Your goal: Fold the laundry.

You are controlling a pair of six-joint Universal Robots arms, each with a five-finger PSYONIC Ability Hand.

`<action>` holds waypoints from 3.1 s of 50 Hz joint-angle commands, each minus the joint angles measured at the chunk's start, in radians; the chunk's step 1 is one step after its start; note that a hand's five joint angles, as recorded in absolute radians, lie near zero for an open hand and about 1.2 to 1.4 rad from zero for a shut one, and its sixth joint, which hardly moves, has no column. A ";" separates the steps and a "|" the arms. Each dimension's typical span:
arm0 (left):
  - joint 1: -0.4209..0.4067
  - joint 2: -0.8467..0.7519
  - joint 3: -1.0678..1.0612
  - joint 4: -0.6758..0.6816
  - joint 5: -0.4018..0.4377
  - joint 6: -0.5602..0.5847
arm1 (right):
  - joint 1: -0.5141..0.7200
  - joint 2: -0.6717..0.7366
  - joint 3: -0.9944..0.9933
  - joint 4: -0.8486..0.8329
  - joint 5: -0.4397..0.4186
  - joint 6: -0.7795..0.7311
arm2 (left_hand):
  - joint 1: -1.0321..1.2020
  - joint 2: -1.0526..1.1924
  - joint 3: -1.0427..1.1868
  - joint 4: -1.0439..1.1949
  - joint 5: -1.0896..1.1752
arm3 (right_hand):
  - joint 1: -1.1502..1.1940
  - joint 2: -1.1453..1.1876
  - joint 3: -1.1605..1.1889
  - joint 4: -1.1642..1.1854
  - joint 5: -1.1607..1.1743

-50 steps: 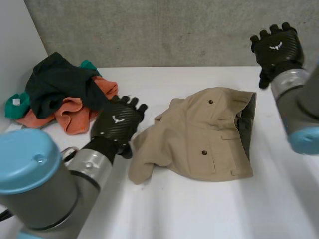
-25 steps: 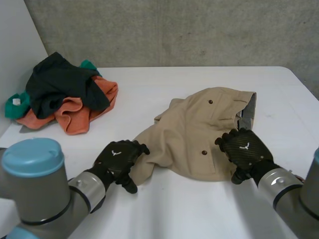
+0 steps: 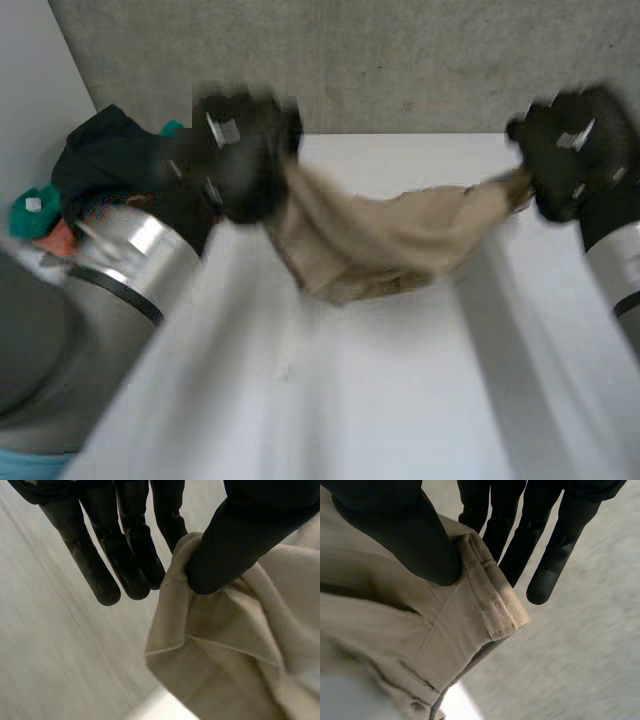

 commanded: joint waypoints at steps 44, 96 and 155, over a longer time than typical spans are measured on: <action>0.227 -0.971 1.021 0.242 0.086 0.044 | 0.074 1.016 -1.162 0.168 0.288 0.285 | -0.929 -1.000 -0.993 -1.002 -0.982 | -0.921 -0.994 -1.000 -1.019 -0.998; 0.062 -0.247 -0.416 -0.015 0.003 0.060 | -0.249 0.393 0.267 0.124 -0.415 -0.264 | 0.102 0.031 0.037 0.029 0.049 | -0.364 -0.438 -0.444 -0.462 -0.442; 0.154 -0.352 0.441 -0.061 0.098 0.244 | -0.091 0.432 -0.619 0.351 -0.021 0.062 | 0.274 0.203 0.209 0.201 0.220 | 0.301 0.228 0.221 0.203 0.223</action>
